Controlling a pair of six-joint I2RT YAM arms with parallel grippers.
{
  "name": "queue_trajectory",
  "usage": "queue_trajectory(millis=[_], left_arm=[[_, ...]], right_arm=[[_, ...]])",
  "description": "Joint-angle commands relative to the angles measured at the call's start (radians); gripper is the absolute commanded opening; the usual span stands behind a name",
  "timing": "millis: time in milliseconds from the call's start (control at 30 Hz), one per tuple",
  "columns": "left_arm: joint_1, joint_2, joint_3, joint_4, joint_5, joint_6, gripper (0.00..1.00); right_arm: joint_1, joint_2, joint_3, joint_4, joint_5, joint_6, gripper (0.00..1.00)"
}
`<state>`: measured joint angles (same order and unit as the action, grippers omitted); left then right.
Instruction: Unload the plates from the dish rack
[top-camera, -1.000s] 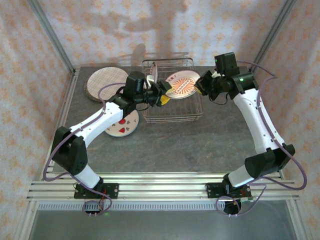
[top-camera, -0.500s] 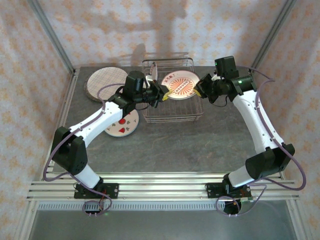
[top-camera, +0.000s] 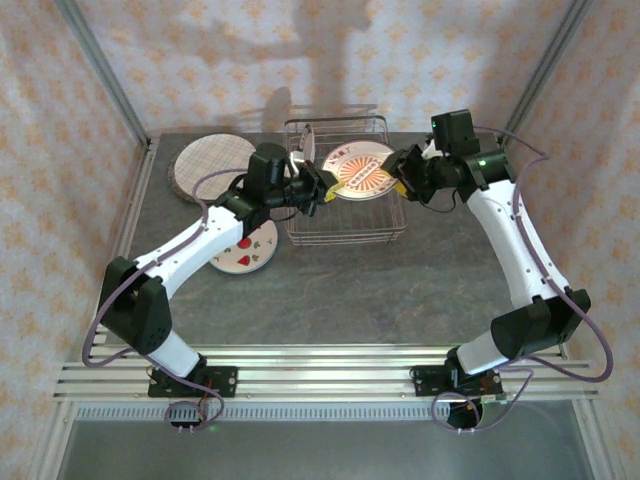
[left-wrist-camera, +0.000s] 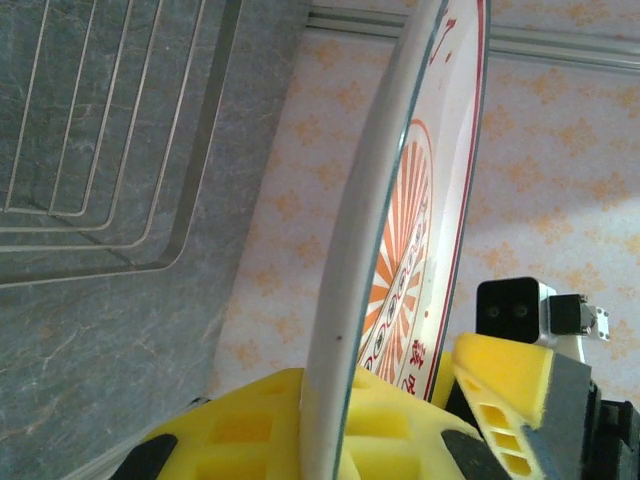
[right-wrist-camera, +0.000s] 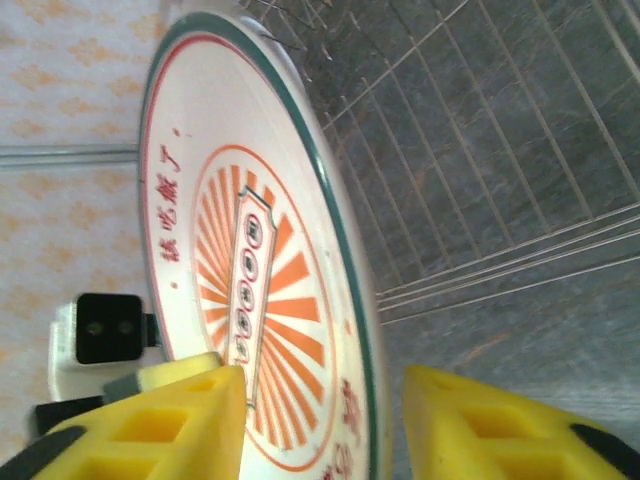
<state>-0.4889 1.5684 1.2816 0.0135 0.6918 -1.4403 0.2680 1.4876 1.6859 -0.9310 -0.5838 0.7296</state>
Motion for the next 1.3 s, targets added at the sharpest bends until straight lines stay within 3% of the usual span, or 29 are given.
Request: queue_trajectory(millis=[0,133,400,733,933,1133,1267], left_arm=[[0.024,-0.080,-0.021,0.082,-0.004,-0.012,0.00],[0.069,-0.134,-0.058,0.072,-0.011,-0.012,0.00],[0.161,-0.233,-0.125,0.016,-0.022,0.010,0.00],[0.274,-0.369,-0.230,-0.084,-0.087,0.058,0.00],[0.349,-0.514,-0.344,-0.189,-0.217,0.083,0.00],[0.352,-0.677,-0.495,-0.236,-0.435,0.036,0.00],[0.354,-0.729,-0.593,-0.215,-0.509,0.017,0.00]], right_arm=[[0.004,-0.029,0.047,-0.035,0.005,-0.072,0.59],[0.005,-0.065,0.030,-0.001,0.019,-0.146,0.66],[0.015,-0.138,-0.036,0.136,0.035,-0.324,0.67],[0.189,-0.292,-0.281,0.508,0.095,-0.631,0.74],[0.275,-0.326,-0.351,0.598,0.109,-0.794,0.83],[0.322,-0.329,-0.378,0.632,0.108,-0.876,0.87],[0.338,-0.323,-0.384,0.644,0.116,-0.882,0.88]])
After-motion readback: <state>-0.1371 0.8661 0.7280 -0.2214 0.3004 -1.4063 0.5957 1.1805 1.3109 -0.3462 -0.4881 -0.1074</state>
